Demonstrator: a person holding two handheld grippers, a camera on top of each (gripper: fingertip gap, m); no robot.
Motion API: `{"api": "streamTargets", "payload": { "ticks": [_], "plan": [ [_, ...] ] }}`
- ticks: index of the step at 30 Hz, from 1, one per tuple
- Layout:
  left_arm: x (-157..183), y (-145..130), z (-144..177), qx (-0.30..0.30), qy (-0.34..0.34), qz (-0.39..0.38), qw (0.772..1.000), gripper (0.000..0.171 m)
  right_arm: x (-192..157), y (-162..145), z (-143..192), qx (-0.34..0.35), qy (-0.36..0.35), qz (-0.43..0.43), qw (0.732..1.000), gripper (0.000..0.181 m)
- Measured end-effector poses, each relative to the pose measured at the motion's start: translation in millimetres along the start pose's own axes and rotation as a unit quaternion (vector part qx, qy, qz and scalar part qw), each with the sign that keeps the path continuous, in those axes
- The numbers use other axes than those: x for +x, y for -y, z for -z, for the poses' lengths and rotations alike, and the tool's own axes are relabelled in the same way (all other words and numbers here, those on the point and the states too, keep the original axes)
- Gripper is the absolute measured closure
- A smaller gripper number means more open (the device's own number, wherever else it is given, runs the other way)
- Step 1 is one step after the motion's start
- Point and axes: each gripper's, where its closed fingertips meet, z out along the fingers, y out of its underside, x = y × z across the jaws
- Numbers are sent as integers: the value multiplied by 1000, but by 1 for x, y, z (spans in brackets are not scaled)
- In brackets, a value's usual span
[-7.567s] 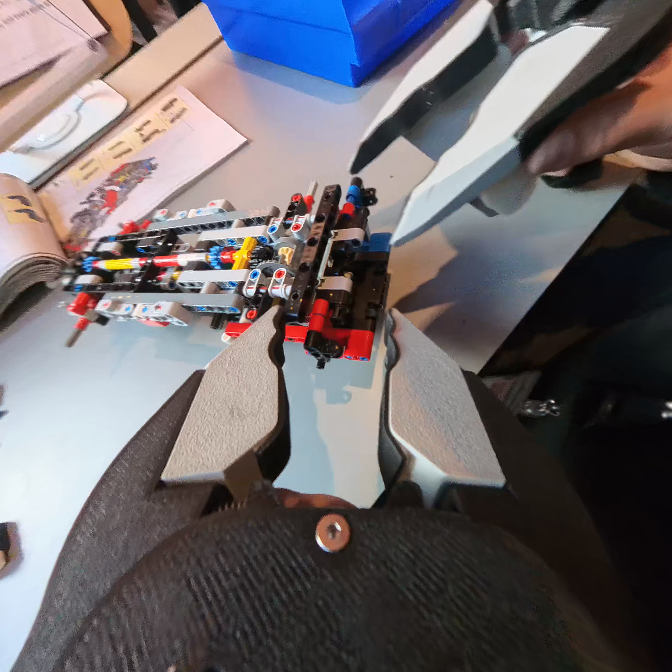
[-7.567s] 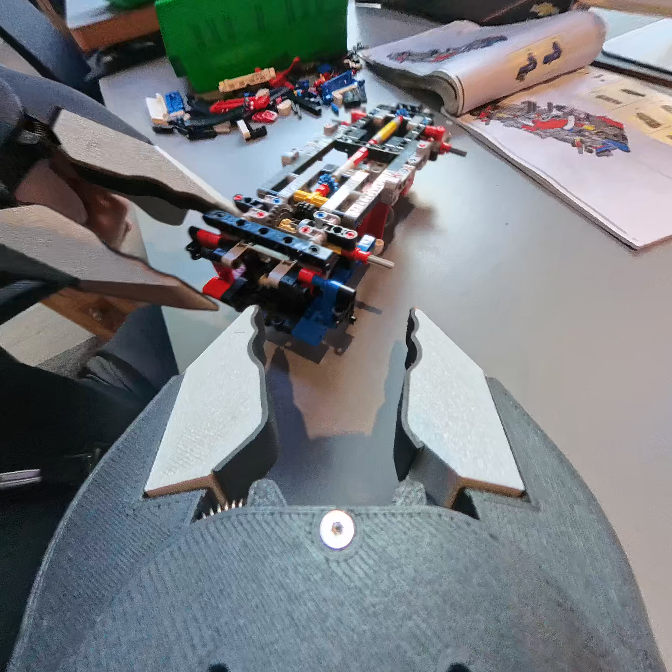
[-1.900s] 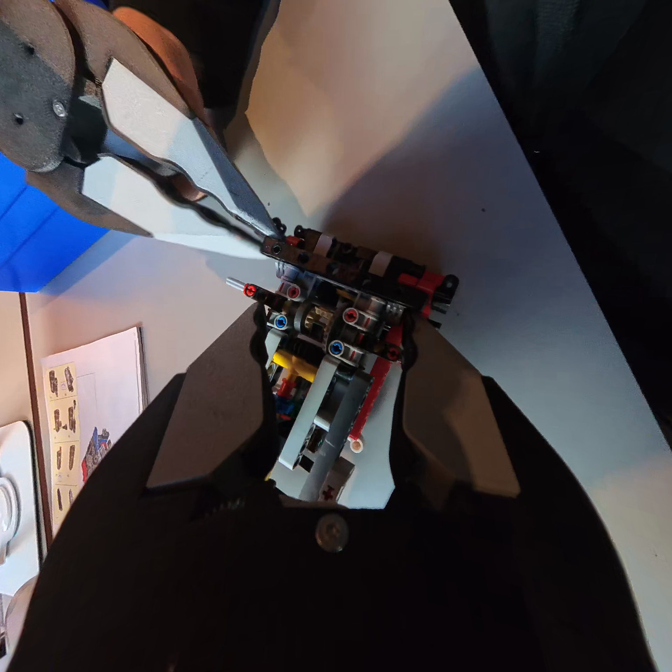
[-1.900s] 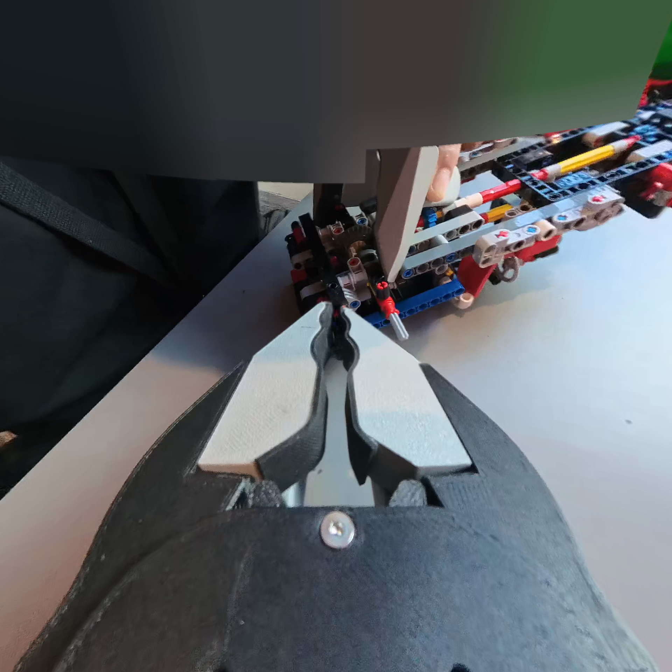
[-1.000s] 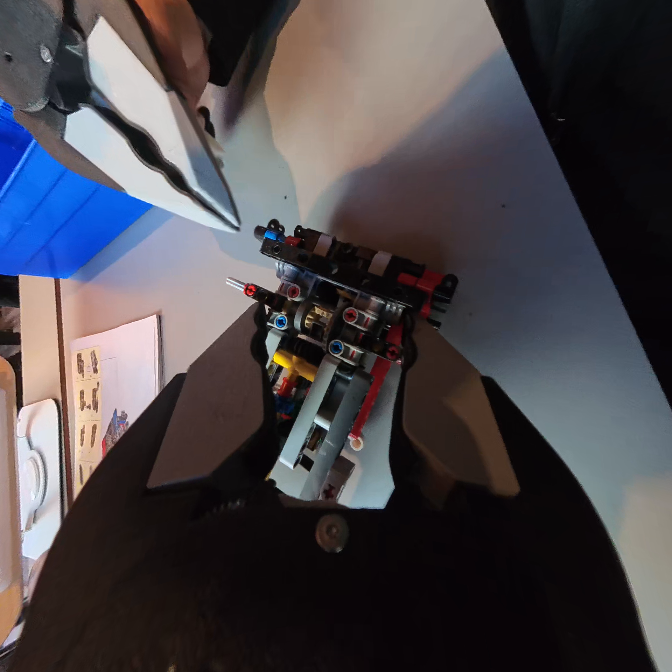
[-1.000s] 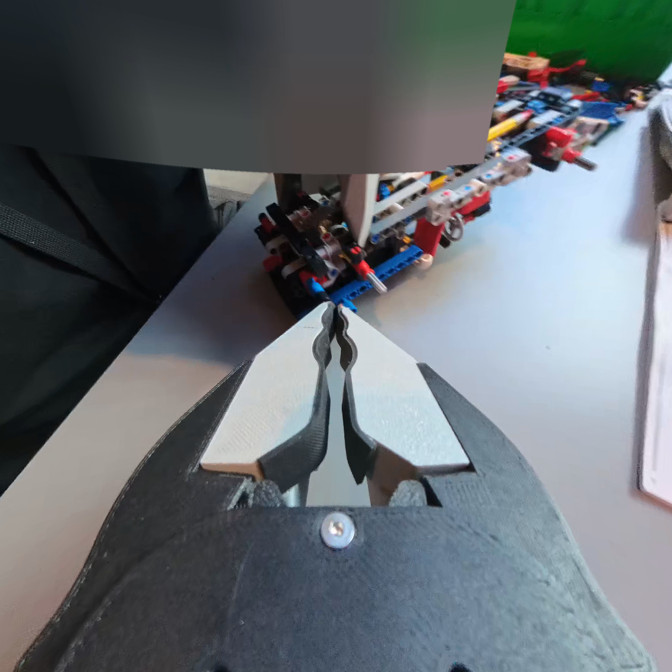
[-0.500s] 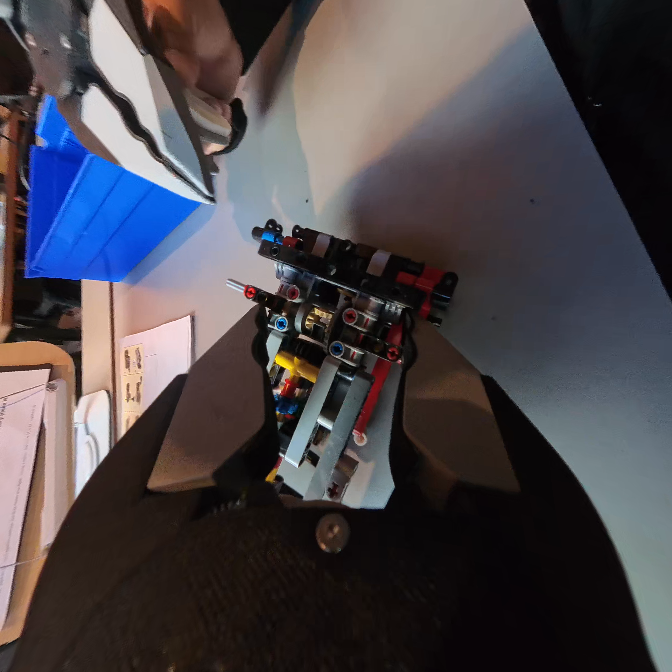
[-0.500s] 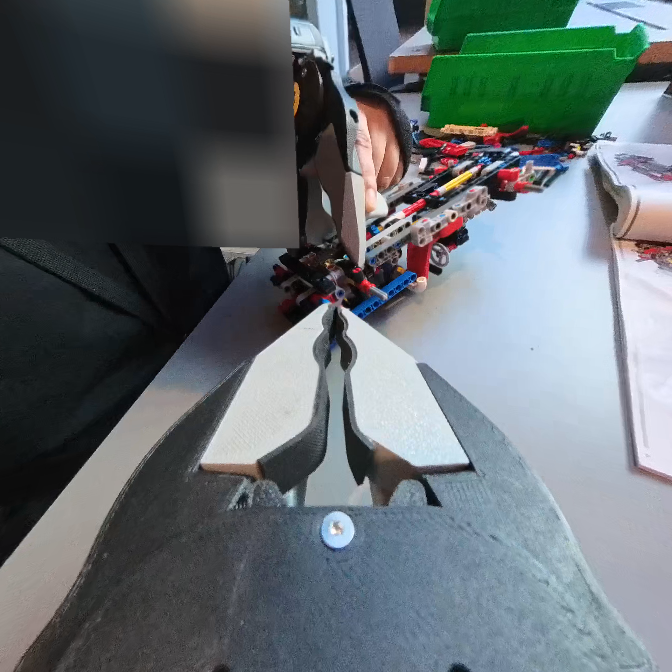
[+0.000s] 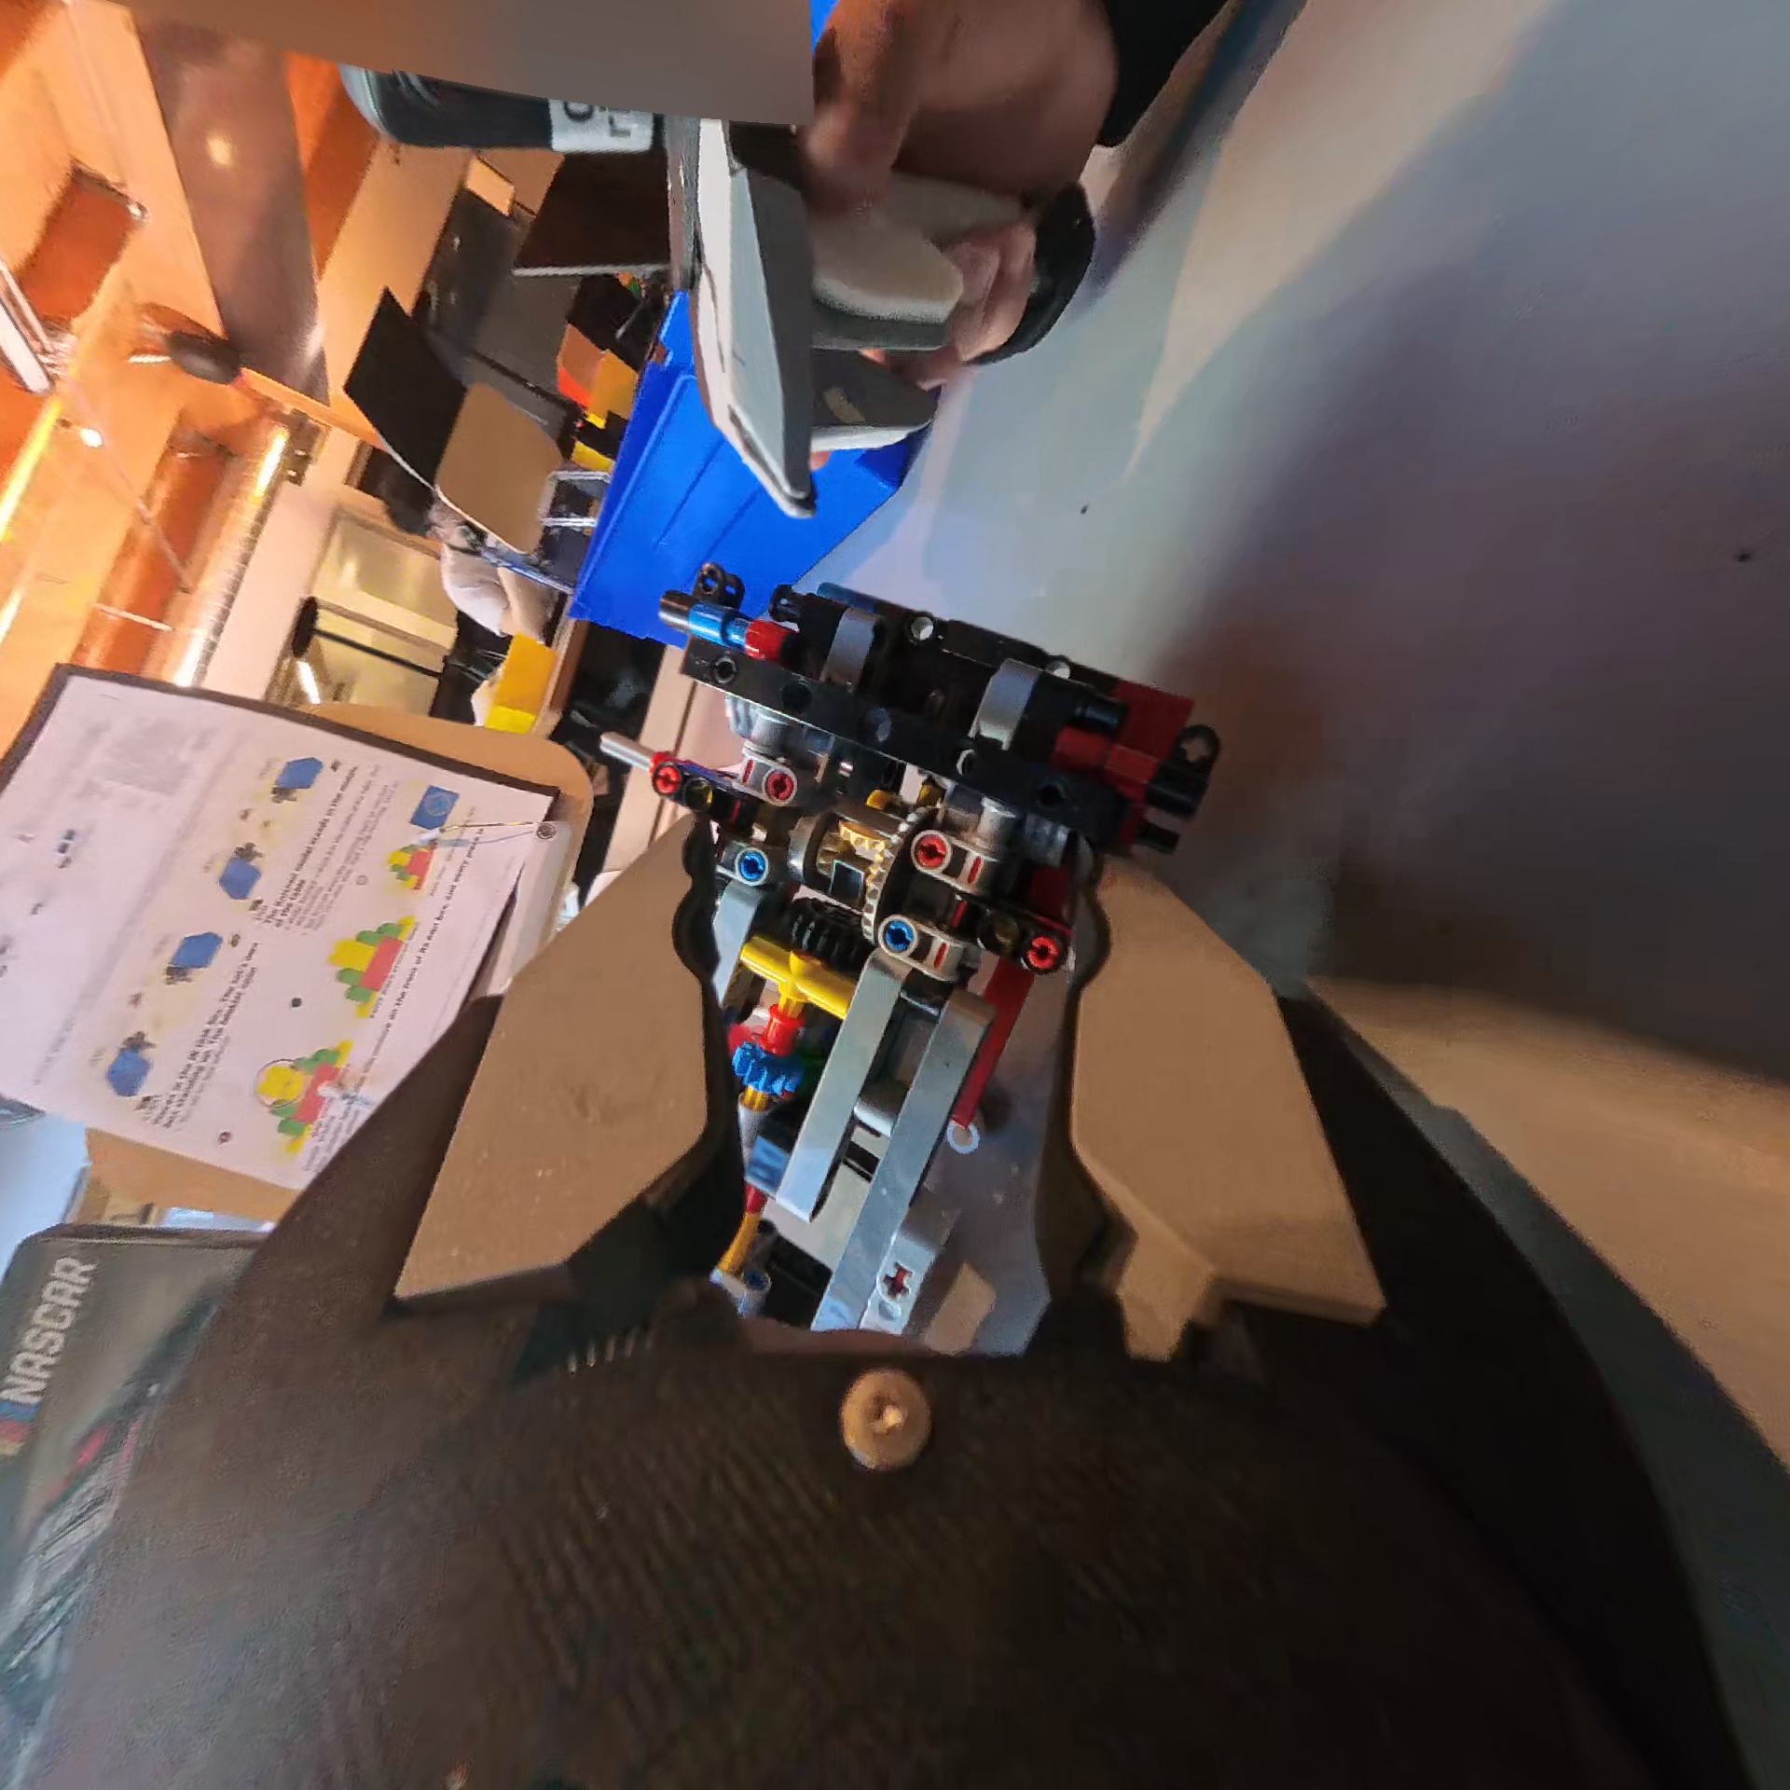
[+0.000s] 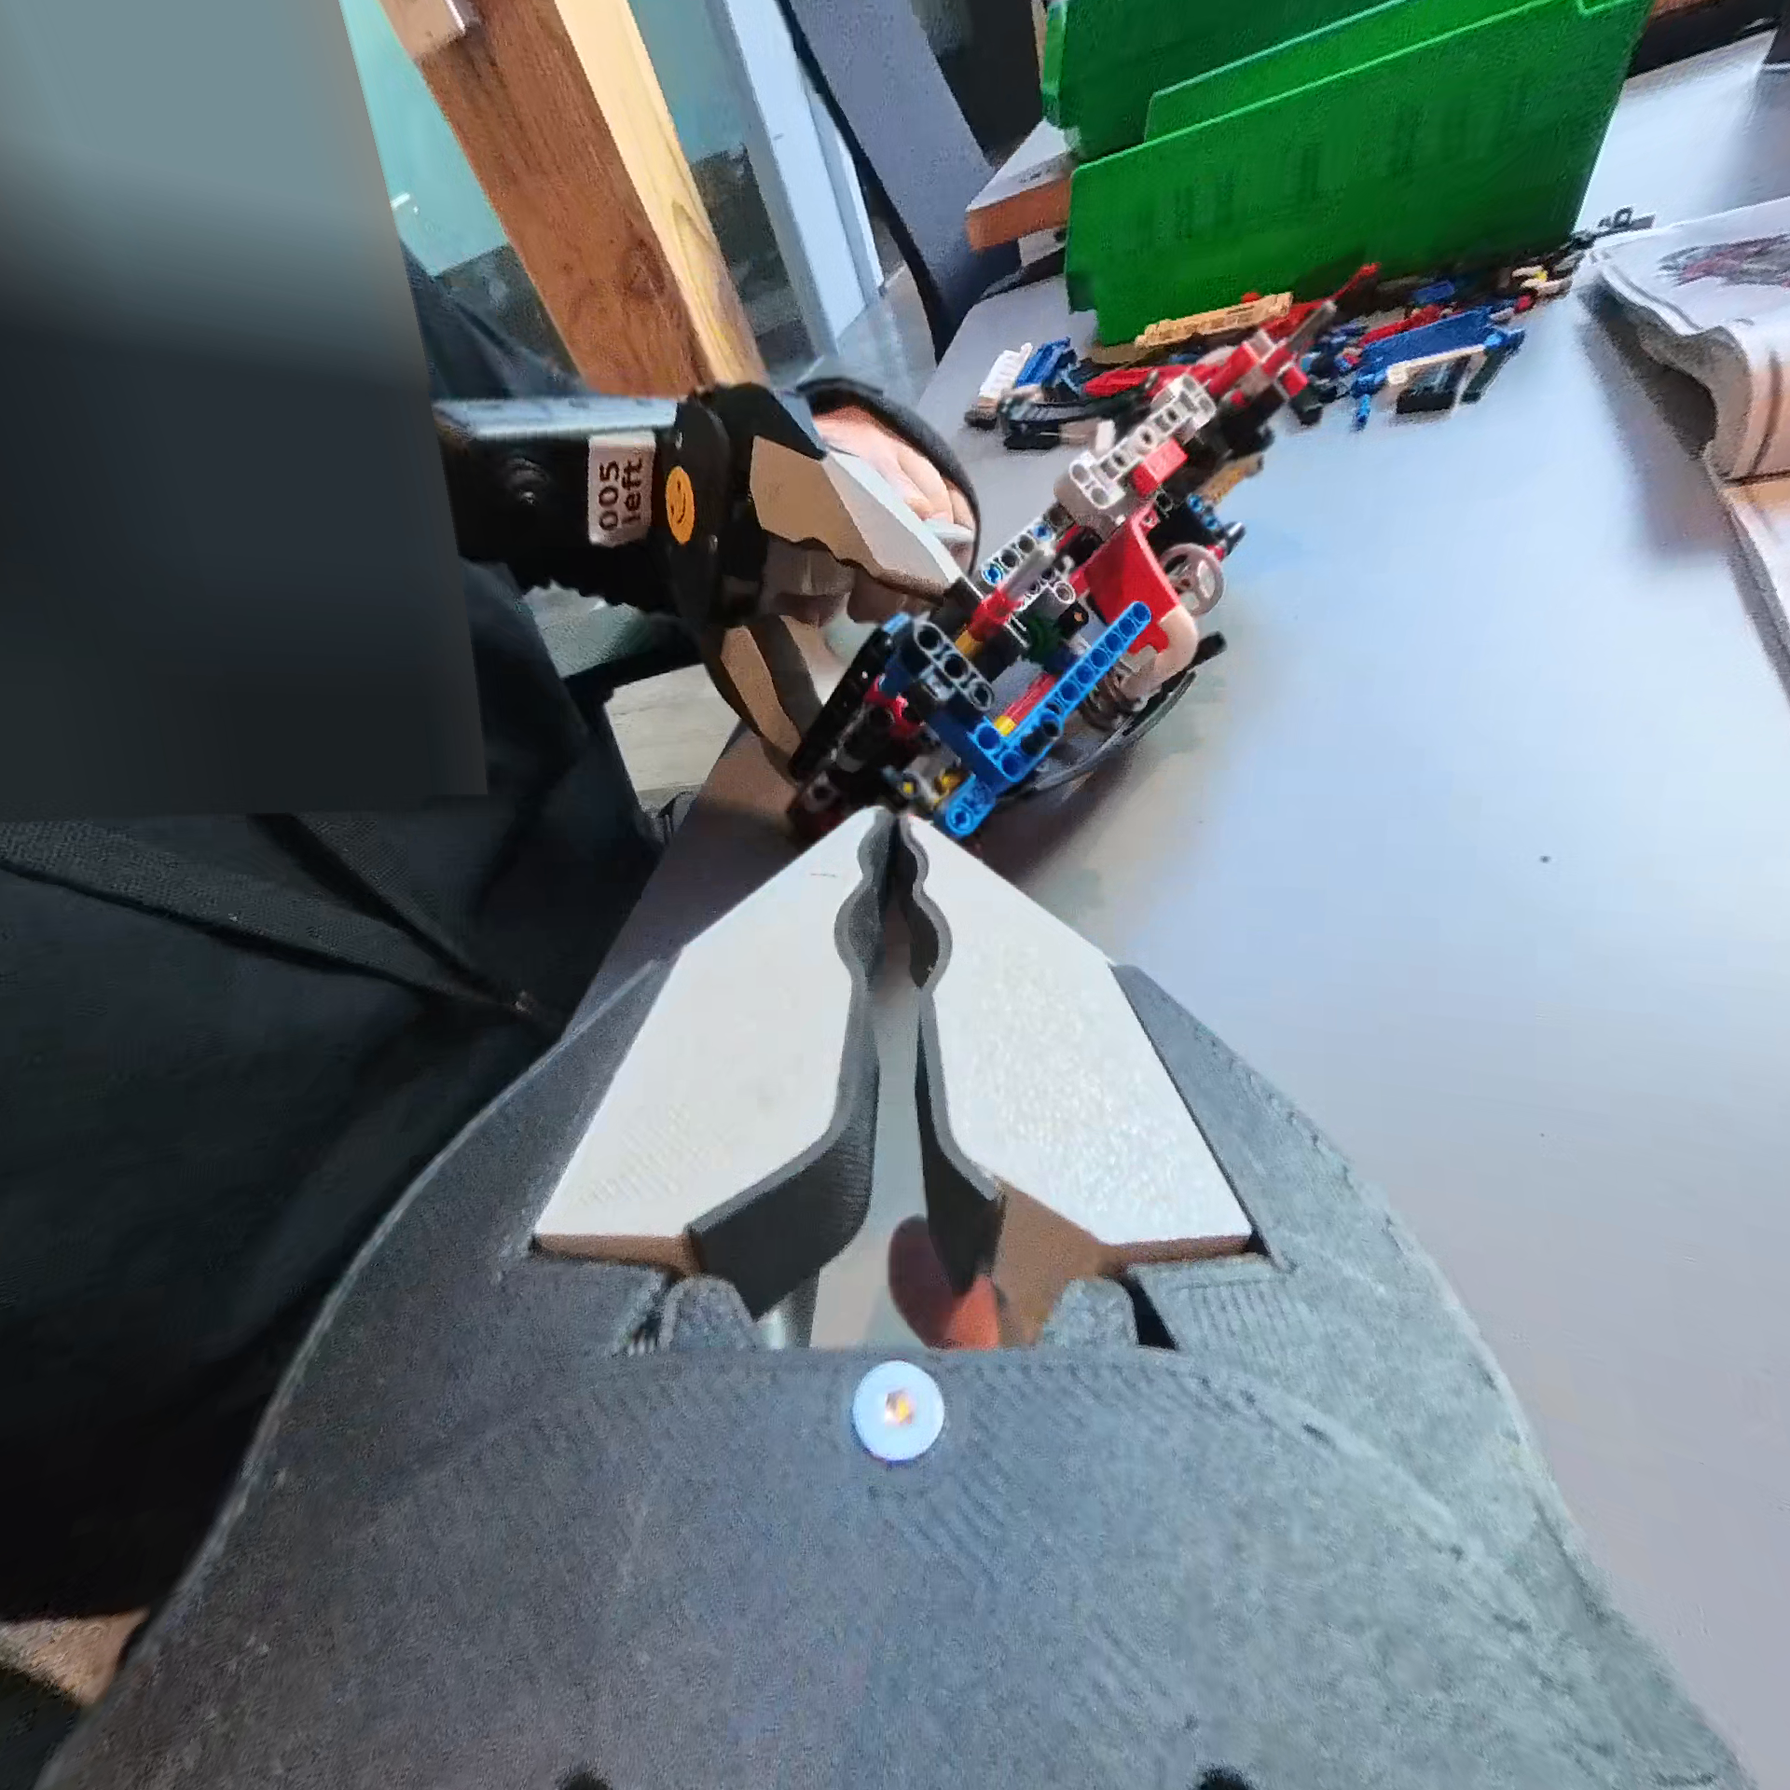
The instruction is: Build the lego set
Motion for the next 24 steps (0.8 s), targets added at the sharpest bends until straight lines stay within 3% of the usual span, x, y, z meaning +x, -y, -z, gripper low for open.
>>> {"api": "streamTargets", "payload": {
  "ticks": [2, 5, 8, 11, 14, 17, 19, 22, 24],
  "plan": [
    [-1, 0, -2, -8, 15, -1, 1000, 102, 14, 5, -1, 17, -72, -12, 997, 108],
    [-2, -1, -3, -16, 41, -4, 999, 102, 11, 10, -3, 43, -105, -52, 992, 102],
    [-1, -1, -5, -22, 66, -21, 997, 101, 8, 11, -25, 54, -136, -108, 983, 72],
    [-3, -1, -6, -27, 82, -16, 996, 101, 16, -4, -52, 6, -185, -120, 975, 78],
    [-3, 1, 2, -22, 70, 20, 997, 100, 13, -19, -67, -40, -191, -124, 973, 102],
    [-11, 4, 23, -13, 60, 80, 995, 94, 6, -6, -77, 10, -158, -142, 977, 112],
    [-18, 7, 49, 13, 22, 128, 991, 95, 7, -9, -79, 2, -162, -134, 978, 113],
    [-61, -14, 91, 28, 17, 245, 969, 103, 8, -10, -82, -11, -180, -110, 977, 115],
    [-95, -61, 105, -16, 50, 348, 936, 99, 8, -12, -84, -31, -193, -81, 977, 115]
  ]
}}
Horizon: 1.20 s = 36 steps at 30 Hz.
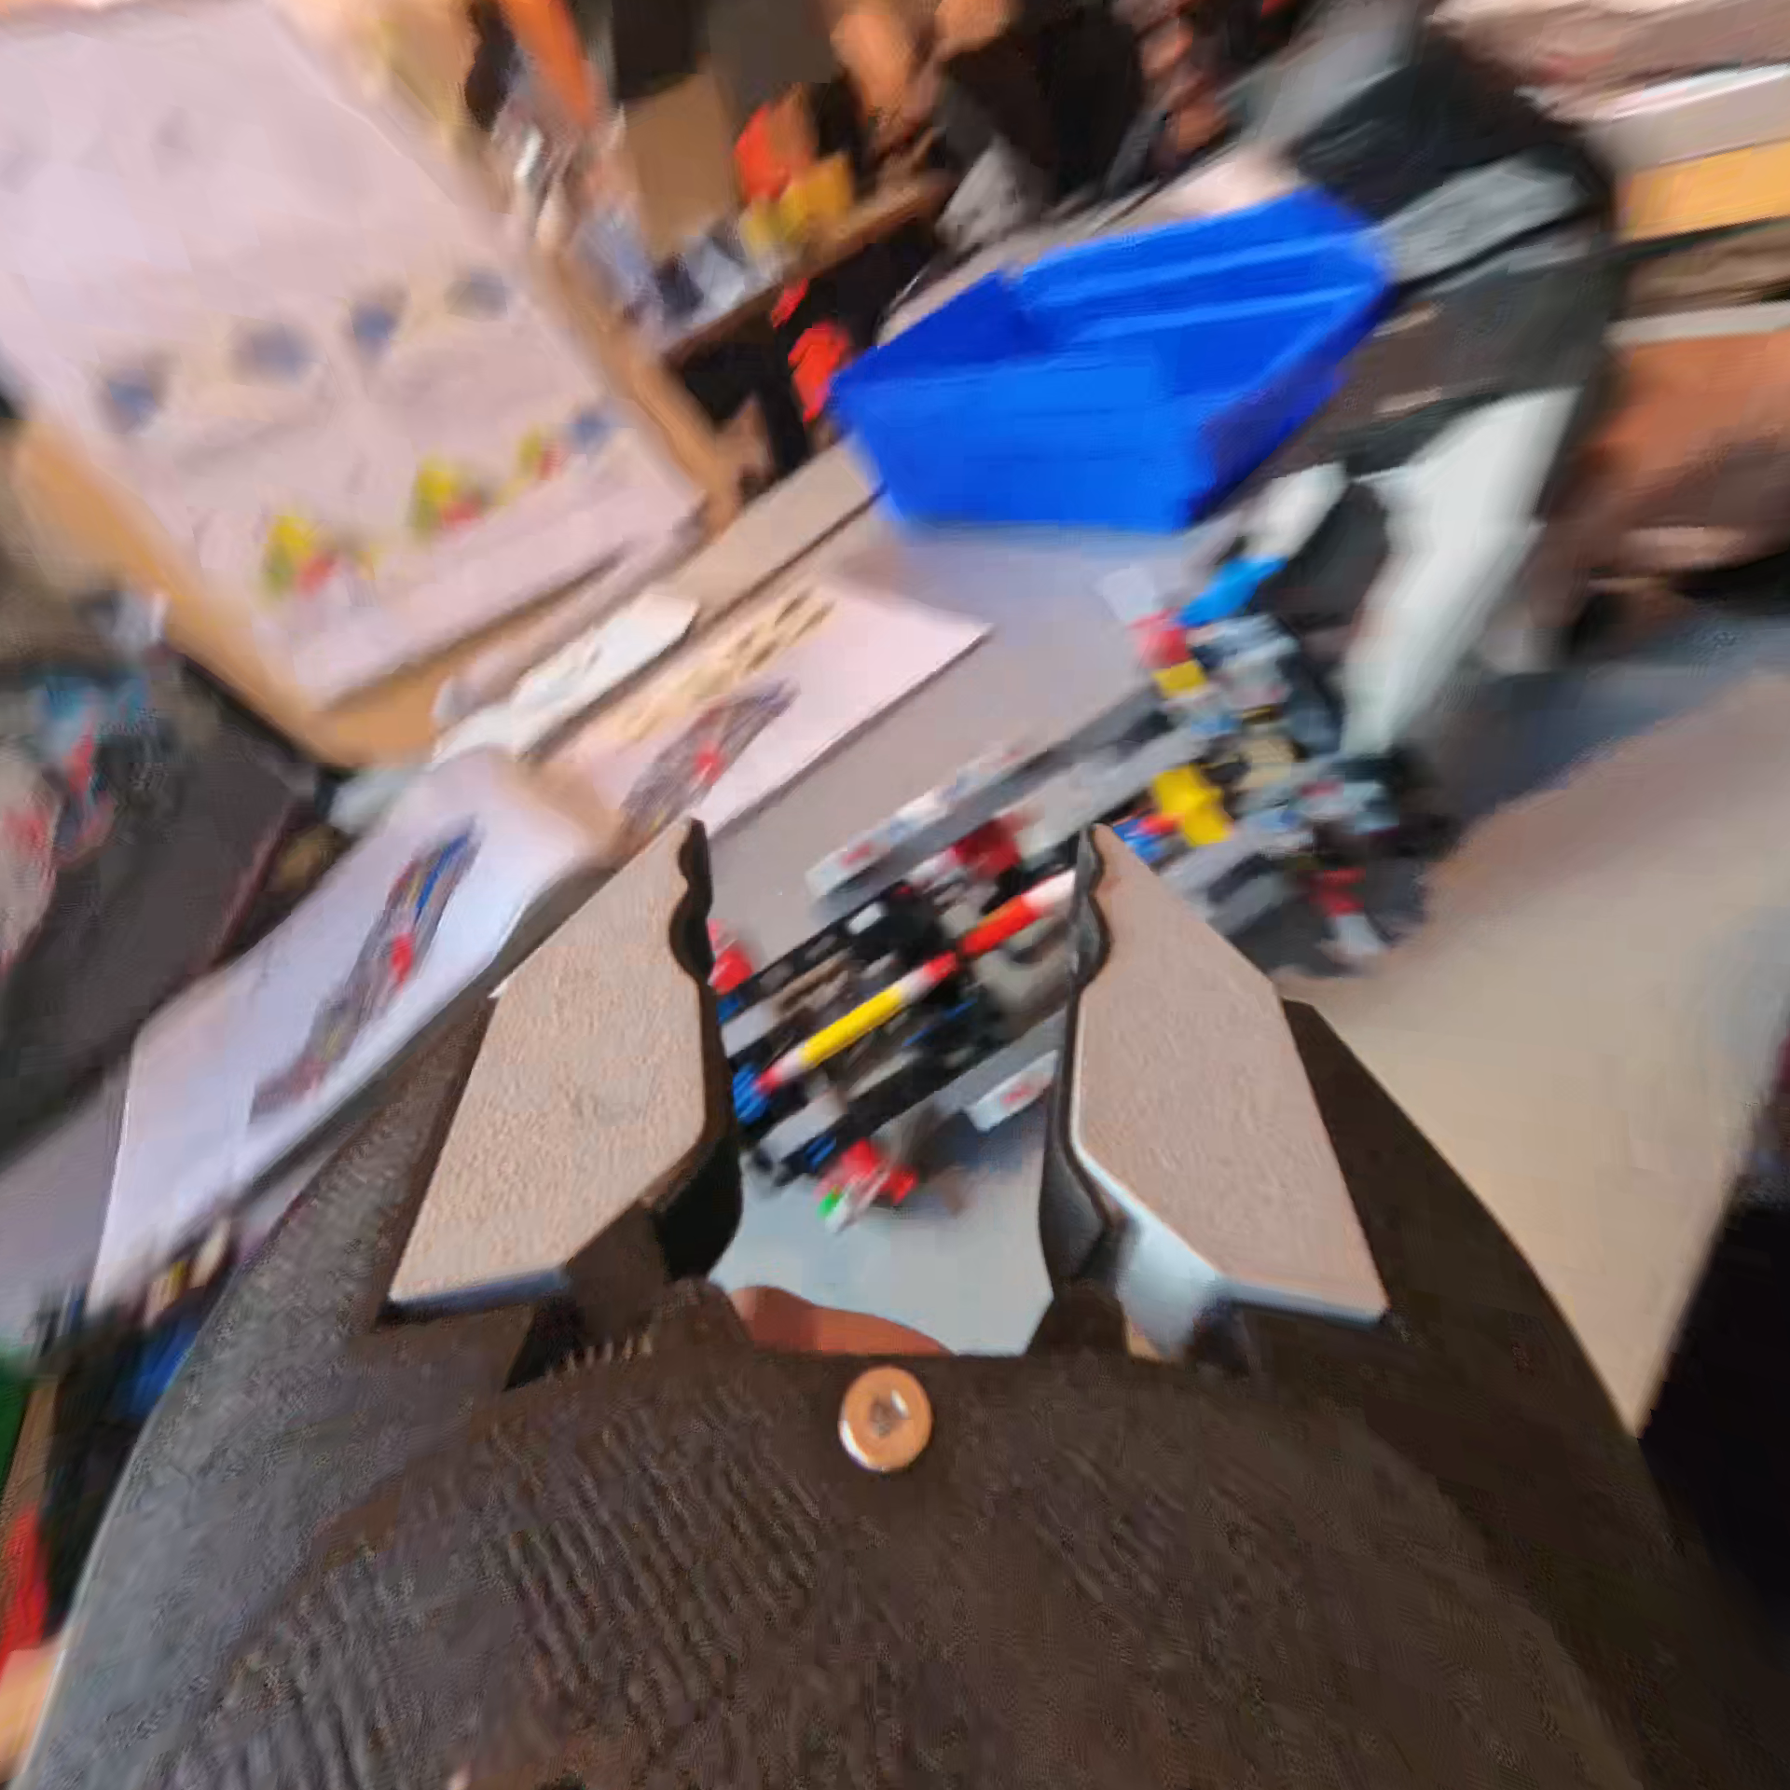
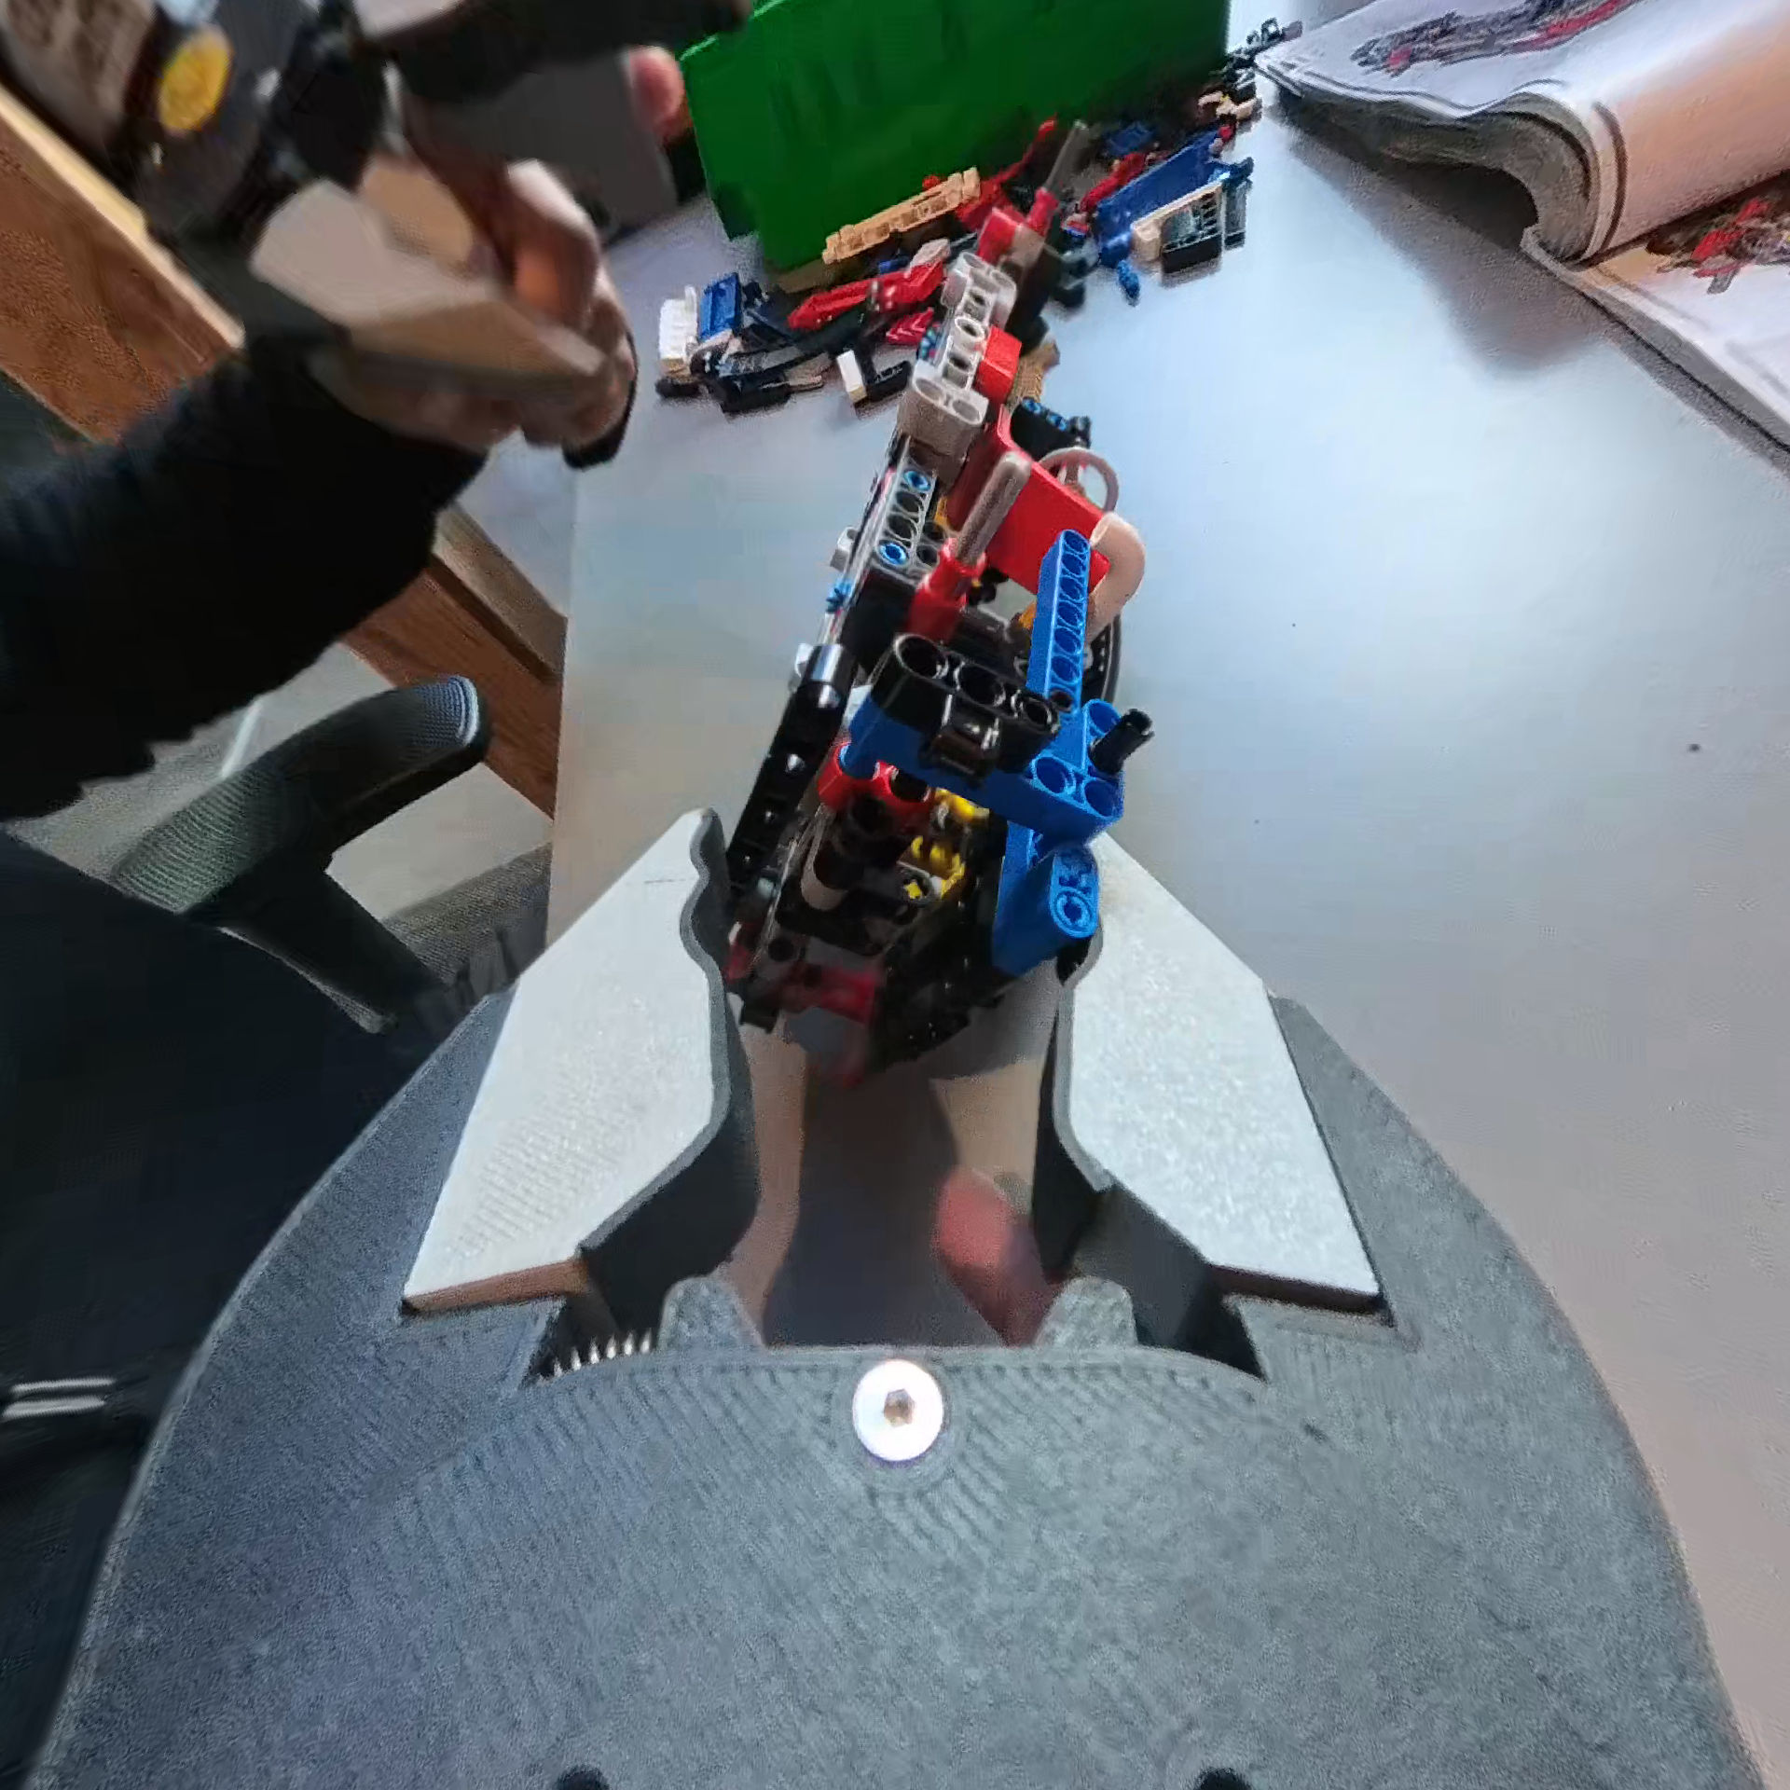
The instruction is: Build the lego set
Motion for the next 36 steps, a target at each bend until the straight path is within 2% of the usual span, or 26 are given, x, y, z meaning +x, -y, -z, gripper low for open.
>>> {"api": "streamTargets", "payload": {
  "ticks": [1, 2, 4, 6, 7, 9, 12, 14, 16, 19, 21, 24, 26, 27, 28, 29, 36],
  "plan": [
    [-25, -21, -2, -50, 14, 43, 998, 97, 0, -1, -1, -6, -7, 19, 1000, 115],
    [-39, -41, -6, -90, -3, 85, 992, 89, 0, 0, -2, -7, -12, 37, 999, 115],
    [-49, -67, -17, -134, -64, 171, 974, 101, -1, 2, -4, -2, -16, 68, 998, 115],
    [-44, -79, -25, -150, -124, 201, 960, 98, 0, 4, -5, -6, -21, 99, 995, 115],
    [-43, -85, -27, -160, -138, 196, 958, 105, 1, 5, -5, -8, -24, 119, 993, 115],
    [-41, -83, -29, -139, -164, 198, 956, 114, 1, 8, -6, -14, -27, 147, 989, 115],
    [-43, -74, -26, -93, -160, 142, 972, 121, 6, 14, -4, -18, -47, 215, 975, 115],
    [-44, -67, -21, -54, -124, 86, 987, 120, 9, 19, 0, -27, -74, 295, 952, 116],
    [-43, -61, -13, -10, -84, 34, 996, 121, 11, 21, 2, -36, -99, 381, 918, 116],
    [-37, -62, -1, 27, -33, 2, 999, 121, 9, 22, 1, -39, -121, 476, 870, 115],
    [-33, -57, 10, 43, 12, -45, 998, 120, 10, 21, 0, -39, -155, 540, 826, 114],
    [-20, -60, 21, 34, 56, -123, 990, 120, 14, 15, -1, -43, -198, 607, 768, 114],
    [-5, -79, 22, -26, 46, -184, 981, 120, 20, 10, 0, -57, -229, 646, 726, 117],
    [1, -90, 21, -62, 49, -227, 971, 116, 25, 7, 0, -67, -244, 667, 701, 119],
    [8, -96, 21, -78, 54, -266, 959, 121, 29, 3, 0, -70, -254, 681, 683, 122],
    [17, -99, 20, -79, 49, -295, 951, 136, 31, 0, 0, -67, -258, 690, 673, 123],
    [27, -107, 16, -121, 59, -365, 921, 133, 33, -17, 14, -73, -231, 720, 650, 124]
  ]
}}
